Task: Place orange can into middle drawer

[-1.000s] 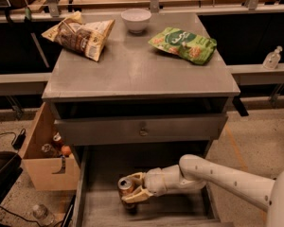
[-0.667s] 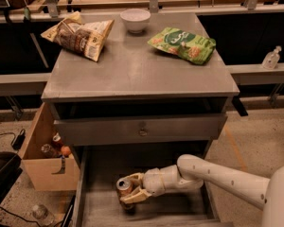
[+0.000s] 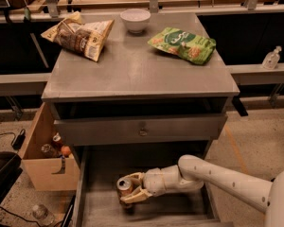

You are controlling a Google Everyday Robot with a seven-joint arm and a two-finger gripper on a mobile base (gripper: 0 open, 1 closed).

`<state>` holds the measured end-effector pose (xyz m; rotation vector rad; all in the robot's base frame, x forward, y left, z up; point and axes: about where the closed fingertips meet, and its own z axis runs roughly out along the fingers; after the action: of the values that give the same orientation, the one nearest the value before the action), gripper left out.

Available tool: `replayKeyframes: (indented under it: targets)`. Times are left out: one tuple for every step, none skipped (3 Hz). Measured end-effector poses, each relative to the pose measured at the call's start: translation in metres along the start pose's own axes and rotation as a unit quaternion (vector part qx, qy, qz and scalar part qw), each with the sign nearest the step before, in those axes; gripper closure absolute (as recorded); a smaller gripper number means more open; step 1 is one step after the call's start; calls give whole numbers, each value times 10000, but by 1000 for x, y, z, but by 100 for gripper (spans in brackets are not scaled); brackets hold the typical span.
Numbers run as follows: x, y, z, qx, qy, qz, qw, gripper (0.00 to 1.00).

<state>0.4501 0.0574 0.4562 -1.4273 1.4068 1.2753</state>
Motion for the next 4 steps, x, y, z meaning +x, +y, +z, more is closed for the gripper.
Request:
replayKeyframes:
  targets:
    - [-5,2,-4,49,-63,-167,9998,100]
    - [-5,3,-1,20,-68,-154,9999,73]
    - [-6,3,0,6,-73,-154,9999,51]
    - [-6,4,2,-13,-81,-154,9998,27]
